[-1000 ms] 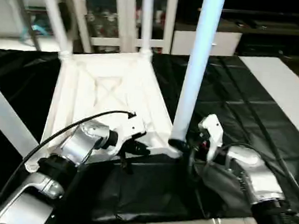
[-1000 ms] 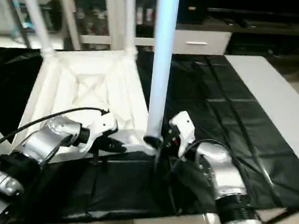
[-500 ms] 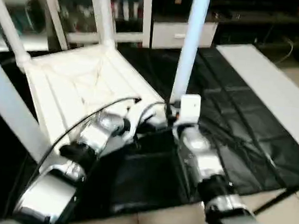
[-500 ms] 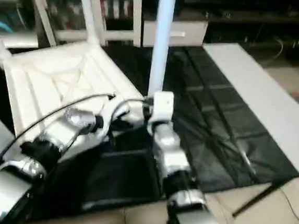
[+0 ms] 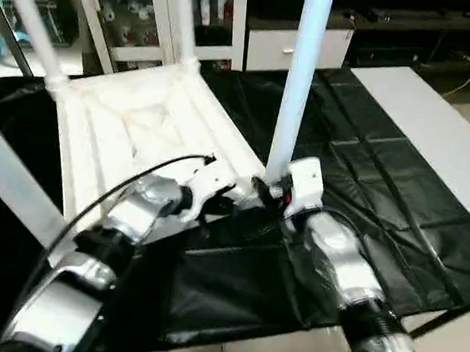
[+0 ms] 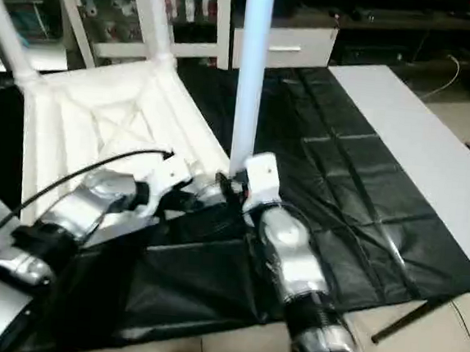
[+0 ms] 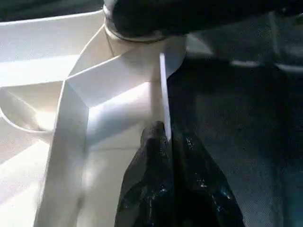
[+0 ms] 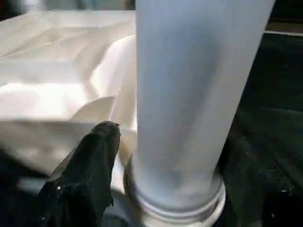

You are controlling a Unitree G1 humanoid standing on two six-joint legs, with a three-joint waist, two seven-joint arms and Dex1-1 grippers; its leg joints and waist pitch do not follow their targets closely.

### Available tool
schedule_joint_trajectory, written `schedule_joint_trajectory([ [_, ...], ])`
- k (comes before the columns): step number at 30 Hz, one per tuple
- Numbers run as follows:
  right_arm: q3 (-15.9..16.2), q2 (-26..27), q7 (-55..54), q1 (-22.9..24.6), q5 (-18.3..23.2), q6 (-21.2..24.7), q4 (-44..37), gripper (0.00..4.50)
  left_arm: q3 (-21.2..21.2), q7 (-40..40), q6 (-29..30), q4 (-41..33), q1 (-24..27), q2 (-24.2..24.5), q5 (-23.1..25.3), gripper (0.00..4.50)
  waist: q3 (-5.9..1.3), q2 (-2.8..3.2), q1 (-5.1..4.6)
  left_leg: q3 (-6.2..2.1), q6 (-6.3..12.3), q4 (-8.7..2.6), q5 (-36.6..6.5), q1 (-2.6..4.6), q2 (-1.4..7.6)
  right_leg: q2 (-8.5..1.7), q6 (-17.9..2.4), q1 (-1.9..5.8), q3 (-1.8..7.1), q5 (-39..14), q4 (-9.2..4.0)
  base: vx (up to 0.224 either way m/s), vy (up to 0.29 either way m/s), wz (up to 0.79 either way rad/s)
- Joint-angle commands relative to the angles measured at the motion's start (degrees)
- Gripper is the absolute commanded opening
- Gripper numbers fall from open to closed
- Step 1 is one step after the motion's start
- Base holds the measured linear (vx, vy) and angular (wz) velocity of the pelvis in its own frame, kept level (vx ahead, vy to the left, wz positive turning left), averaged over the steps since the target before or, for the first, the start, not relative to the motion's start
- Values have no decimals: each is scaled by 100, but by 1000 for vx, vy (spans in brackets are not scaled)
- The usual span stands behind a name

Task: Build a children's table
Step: Rotate leg to tighten

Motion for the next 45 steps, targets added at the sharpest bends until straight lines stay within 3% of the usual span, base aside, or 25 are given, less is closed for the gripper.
schedule_joint_trajectory([
  [1,235,-317,807,225,250,265,-535,353,-327,-541,26,-176,298,145,15,0,-325,-33,40,-138,460,-498,-1402,90,380,-395,-1402,299,328,-559,-413,0,0,0],
  [4,380,-963,1959,549,634,439,-1207,353,-501,-1315,3,-766,629,392,-206,0,-326,-25,100,-115,432,-500,-1513,100,399,-426,-1350,277,374,-746,-432,0,0,0],
  [5,390,-1112,2233,586,706,452,-1284,353,-547,-1473,28,-908,702,448,-250,0,-332,6,120,-109,434,-492,-1453,108,394,-423,-1391,255,375,-678,-423,0,0,0],
  [11,386,-1739,3343,574,775,452,-1225,353,-729,-2075,339,-1393,901,655,-364,0,-320,5,219,-79,325,-493,-1542,158,402,-410,-1412,212,385,-880,-452,0,0,0],
  [13,378,-1885,3569,532,836,543,-1190,353,-760,-2157,393,-1471,917,682,-378,0,-334,15,249,-72,358,-482,-1358,145,394,-385,-1455,217,379,-585,-408,0,0,0],
  [16,487,-2229,4211,474,1013,777,-1197,353,-774,-2127,473,-1525,872,647,-352,0,-340,-17,289,-68,463,-456,-1239,126,375,-396,-1484,254,364,-507,-403,0,0,0],
  [19,530,-2307,4528,382,908,734,-1017,353,-748,-2120,546,-1589,853,639,-361,0,-345,25,301,-74,456,-448,-1255,120,374,-401,-1450,250,356,-628,-420,0,0,0],
  [24,542,-2316,4678,304,878,703,-843,353,-749,-2071,540,-1576,845,669,-346,0,-370,-36,314,-73,557,-419,-1017,107,372,-389,-1510,260,342,-408,-388,0,0,0],
  [28,565,-2242,4690,229,854,663,-710,353,-726,-2028,530,-1527,828,665,-325,0,-373,-17,330,-72,584,-411,-993,119,377,-392,-1504,250,339,-500,-387,0,0,0],
  [29,565,-2242,4690,229,854,663,-710,353,-726,-2028,530,-1527,828,665,-325,0,-373,-19,331,-69,580,-408,-981,118,371,-390,-1511,249,336,-499,-392,0,0,0],
  [30,543,-2133,4641,153,842,629,-606,353,-713,-2008,547,-1531,834,663,-327,0,-377,-65,333,-65,590,-406,-949,115,372,-387,-1510,251,335,-480,-387,0,0,0],
  [32,517,-2049,4576,81,842,614,-540,353,-707,-2003,570,-1545,835,668,-329,0,-376,-33,335,-68,592,-406,-919,110,370,-392,-1528,244,331,-505,-377,0,0,0],
  [33,517,-2049,4576,81,842,614,-540,353,-707,-2003,570,-1545,835,668,-329,0,-376,-74,346,-67,595,-402,-886,114,373,-396,-1523,244,336,-516,-368,0,0,0],
  [35,550,-2008,4638,1,810,567,-437,353,-693,-1975,600,-1556,841,680,-329,0,-380,-57,347,-66,598,-399,-861,116,371,-394,-1513,243,334,-533,-367,0,0,0],
  [36,578,-1995,4674,-32,790,538,-385,353,-683,-1961,613,-1567,852,691,-329,0,-379,-93,357,-63,612,-393,-837,109,370,-400,-1510,246,335,-542,-358,0,0,0],
  [39,639,-1979,4747,-52,737,503,-308,353,-660,-1940,655,-1640,912,711,-348,0,-381,-74,376,-62,621,-390,-774,113,377,-393,-1506,239,335,-476,-356,0,0,0],
  [45,641,-1962,4856,-30,682,461,-213,300,-654,-1950,666,-1659,926,736,-347,0,-382,-82,386,-58,645,-388,-796,113,373,-394,-1520,244,331,-430,-351,0,0,0],
])
